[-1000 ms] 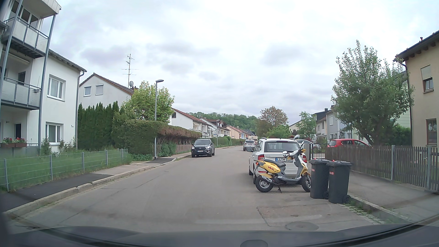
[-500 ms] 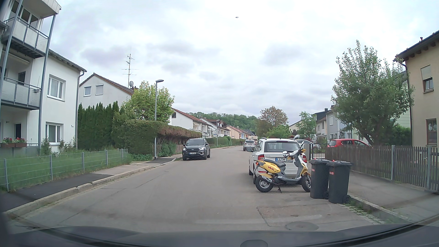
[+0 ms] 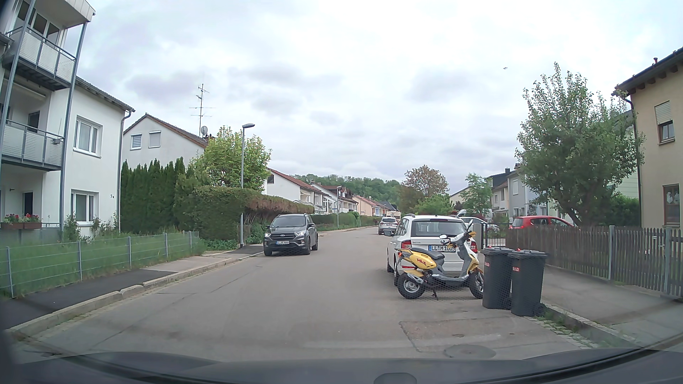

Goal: Follow the waypoints while adhering to traffic rules and regulations

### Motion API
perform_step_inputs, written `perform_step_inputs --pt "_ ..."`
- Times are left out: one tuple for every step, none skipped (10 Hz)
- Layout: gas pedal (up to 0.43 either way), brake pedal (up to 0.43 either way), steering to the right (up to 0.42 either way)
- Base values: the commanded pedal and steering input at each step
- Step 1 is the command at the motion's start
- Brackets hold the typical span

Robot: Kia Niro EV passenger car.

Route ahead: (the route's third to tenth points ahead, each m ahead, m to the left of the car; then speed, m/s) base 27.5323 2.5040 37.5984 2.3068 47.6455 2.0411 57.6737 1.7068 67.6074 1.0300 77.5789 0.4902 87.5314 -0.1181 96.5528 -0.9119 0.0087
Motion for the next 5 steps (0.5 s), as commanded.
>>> perform_step_inputs --pt "0.0 0.238 0.017" --pt "0.0 0.238 0.016" --pt "0.0 0.238 0.015" --pt "0.0 0.238 0.015" --pt "0.0 0.238 0.015"
